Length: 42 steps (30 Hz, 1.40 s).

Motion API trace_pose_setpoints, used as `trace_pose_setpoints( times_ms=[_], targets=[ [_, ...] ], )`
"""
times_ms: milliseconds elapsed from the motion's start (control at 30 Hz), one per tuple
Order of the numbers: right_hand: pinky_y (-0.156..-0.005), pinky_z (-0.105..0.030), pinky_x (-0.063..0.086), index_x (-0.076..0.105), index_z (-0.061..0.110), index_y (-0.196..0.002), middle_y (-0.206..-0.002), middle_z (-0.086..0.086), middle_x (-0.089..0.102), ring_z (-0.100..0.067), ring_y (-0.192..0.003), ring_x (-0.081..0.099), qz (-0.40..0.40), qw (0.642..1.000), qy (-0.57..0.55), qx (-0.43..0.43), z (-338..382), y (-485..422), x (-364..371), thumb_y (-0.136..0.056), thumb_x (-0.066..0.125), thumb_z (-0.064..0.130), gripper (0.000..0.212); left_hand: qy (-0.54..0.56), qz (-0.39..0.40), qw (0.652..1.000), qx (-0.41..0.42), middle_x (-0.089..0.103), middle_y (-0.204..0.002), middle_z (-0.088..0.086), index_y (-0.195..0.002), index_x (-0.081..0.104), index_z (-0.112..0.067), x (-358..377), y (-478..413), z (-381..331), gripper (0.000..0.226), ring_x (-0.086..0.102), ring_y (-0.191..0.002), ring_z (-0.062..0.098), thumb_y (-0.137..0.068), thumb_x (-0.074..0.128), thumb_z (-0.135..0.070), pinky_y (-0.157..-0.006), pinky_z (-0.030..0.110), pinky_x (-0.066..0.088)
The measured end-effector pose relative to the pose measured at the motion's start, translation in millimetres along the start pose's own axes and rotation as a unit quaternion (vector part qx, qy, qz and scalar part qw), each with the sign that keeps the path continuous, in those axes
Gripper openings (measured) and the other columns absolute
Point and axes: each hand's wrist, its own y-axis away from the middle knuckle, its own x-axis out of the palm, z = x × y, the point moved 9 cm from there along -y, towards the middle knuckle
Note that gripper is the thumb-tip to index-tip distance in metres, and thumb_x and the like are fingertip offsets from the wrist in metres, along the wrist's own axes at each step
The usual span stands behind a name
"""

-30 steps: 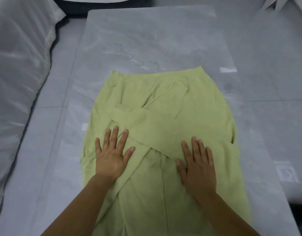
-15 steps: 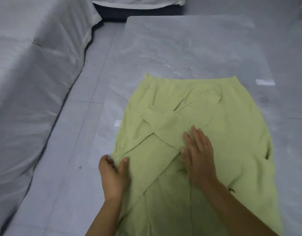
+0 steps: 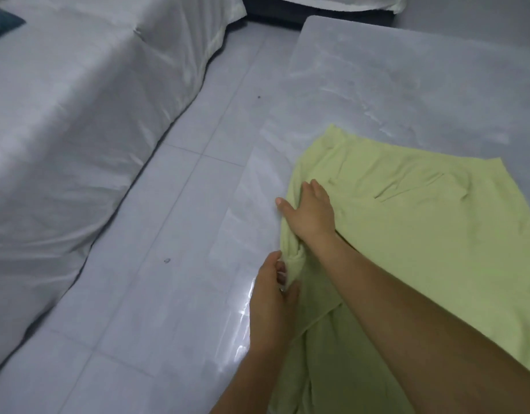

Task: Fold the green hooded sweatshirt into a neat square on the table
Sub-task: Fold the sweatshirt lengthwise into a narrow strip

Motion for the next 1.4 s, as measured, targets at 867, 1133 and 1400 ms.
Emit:
trace_pose_setpoints(
  times_ms=[867,1133,1400],
  targets=[
    [-0.064,-0.026,0.039,0.057,0.011,-0.078,-0.064,0.006,0.050,-0.007,-0.060,0.043,-0.268,0.878,-0.365,0.156,-160,17,-128,-0.088,0.053,0.015,0.011,-0.321,0.182,0.897,0.242,0.061,-0.075,-0.023,-0.103,0.043,-0.033,95,92,-32,0.051,0.054,-0.043,-0.008,-0.058,0.028,-0.051,-0.044,0.007,0.040],
    [-0.093,-0.032,0.042,0.059,0.002,-0.113,-0.115,-0.016,0.063,-0.028,-0.104,0.057,-0.166,0.933,-0.260,0.187,-197,10,-114,-0.089,0.050,0.015,0.029,-0.304,0.219,0.896,0.239,0.063,-0.101,-0.001,-0.111,0.054,-0.022,120,86,-16,0.039,0.066,-0.075,0.020,-0.080,0.037,-0.039,-0.058,0.024,0.050],
    [-0.110,-0.032,0.023,0.037,0.004,-0.137,-0.146,-0.020,0.035,-0.032,-0.134,0.033,-0.202,0.979,-0.021,-0.023,-151,26,-125,-0.093,0.040,0.018,0.046,-0.414,0.144,0.831,0.341,0.034,-0.148,0.006,-0.136,0.043,-0.019,137,66,-10,0.057,0.021,-0.140,0.025,-0.087,0.040,-0.049,-0.111,0.047,0.015]
  ],
)
